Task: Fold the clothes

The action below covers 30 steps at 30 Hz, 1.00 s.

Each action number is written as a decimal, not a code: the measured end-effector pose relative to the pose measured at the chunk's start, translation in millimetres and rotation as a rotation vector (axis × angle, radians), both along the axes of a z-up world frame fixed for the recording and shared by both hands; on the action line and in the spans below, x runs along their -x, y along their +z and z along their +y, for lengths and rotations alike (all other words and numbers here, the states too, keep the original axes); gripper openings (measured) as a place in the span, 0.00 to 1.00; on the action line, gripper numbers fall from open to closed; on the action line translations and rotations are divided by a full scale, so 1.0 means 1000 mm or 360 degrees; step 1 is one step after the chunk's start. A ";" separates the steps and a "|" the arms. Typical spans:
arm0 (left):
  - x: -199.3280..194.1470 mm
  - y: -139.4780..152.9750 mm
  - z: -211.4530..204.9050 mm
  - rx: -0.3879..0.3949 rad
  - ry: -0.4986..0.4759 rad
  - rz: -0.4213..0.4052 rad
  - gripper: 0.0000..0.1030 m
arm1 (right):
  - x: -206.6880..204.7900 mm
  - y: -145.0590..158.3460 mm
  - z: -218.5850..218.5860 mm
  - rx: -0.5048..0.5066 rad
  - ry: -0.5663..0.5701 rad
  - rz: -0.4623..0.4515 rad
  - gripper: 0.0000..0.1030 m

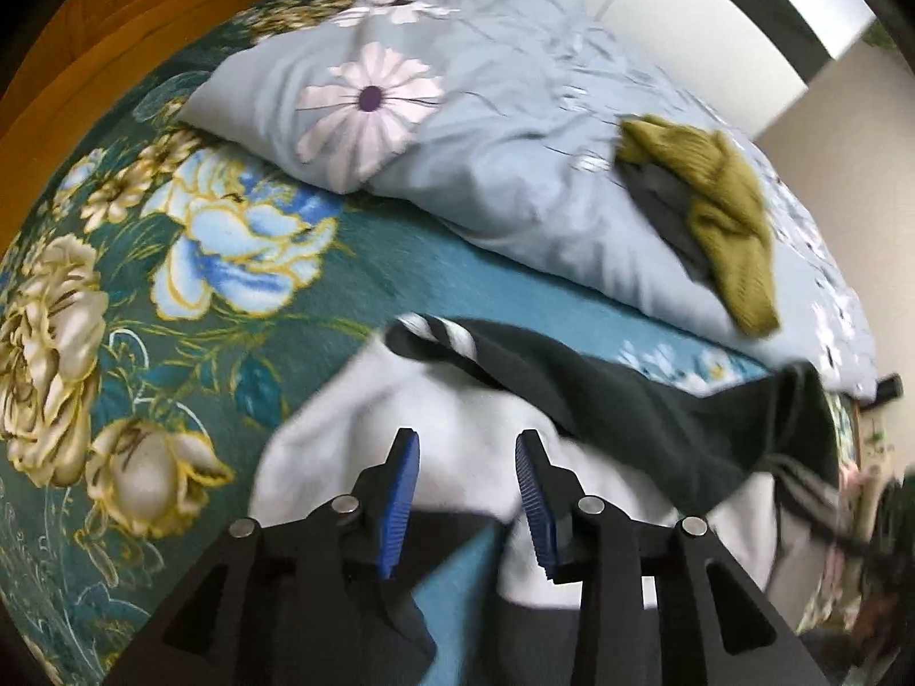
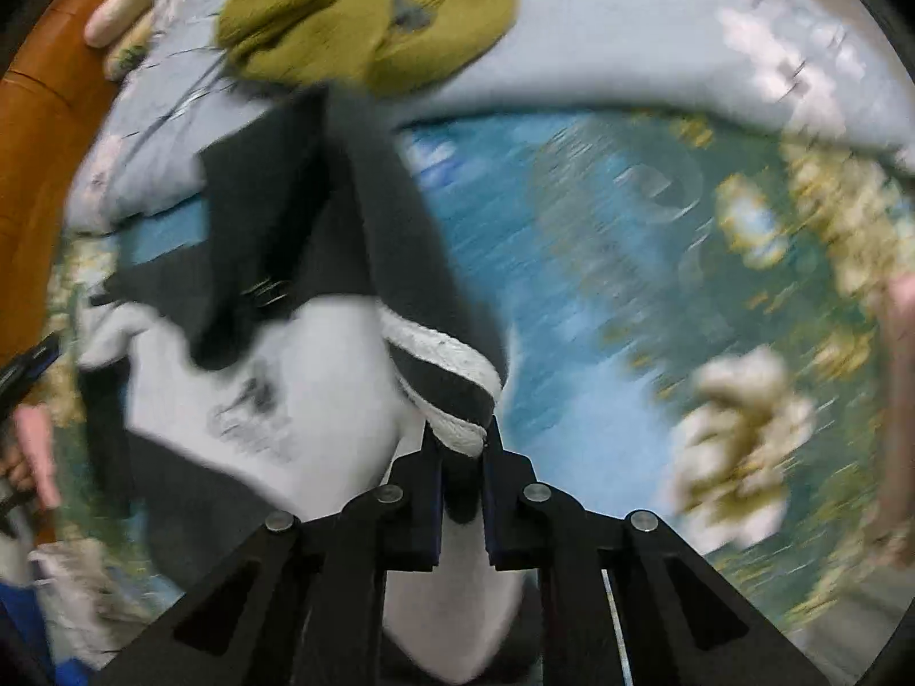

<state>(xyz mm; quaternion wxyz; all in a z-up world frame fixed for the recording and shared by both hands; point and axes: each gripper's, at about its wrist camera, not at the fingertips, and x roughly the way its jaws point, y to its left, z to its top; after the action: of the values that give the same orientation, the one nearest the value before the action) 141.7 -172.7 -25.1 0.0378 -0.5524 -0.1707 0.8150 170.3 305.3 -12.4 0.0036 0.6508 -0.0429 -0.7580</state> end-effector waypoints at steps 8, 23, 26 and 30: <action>0.003 -0.022 0.083 -0.0238 -0.0309 -0.0173 0.42 | 0.046 0.012 0.080 -0.0139 -0.0333 0.0118 0.10; 0.046 -0.094 0.155 -0.0890 0.0124 -0.0460 0.49 | -0.025 0.029 0.102 0.0041 -0.0380 0.0297 0.26; 0.052 -0.097 0.163 -0.0939 0.0159 -0.0496 0.48 | -0.042 0.021 0.113 0.0109 -0.0461 0.0265 0.27; 0.084 -0.076 0.166 -0.0912 0.0131 -0.0390 0.14 | -0.055 0.016 0.127 0.0196 -0.0578 0.0249 0.27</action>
<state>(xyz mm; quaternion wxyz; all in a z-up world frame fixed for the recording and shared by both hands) 57.7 -6.6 -100.8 0.1381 -0.6061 -0.4188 0.6619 225.2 432.3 3.7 -0.0901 0.5702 -0.2054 -0.7903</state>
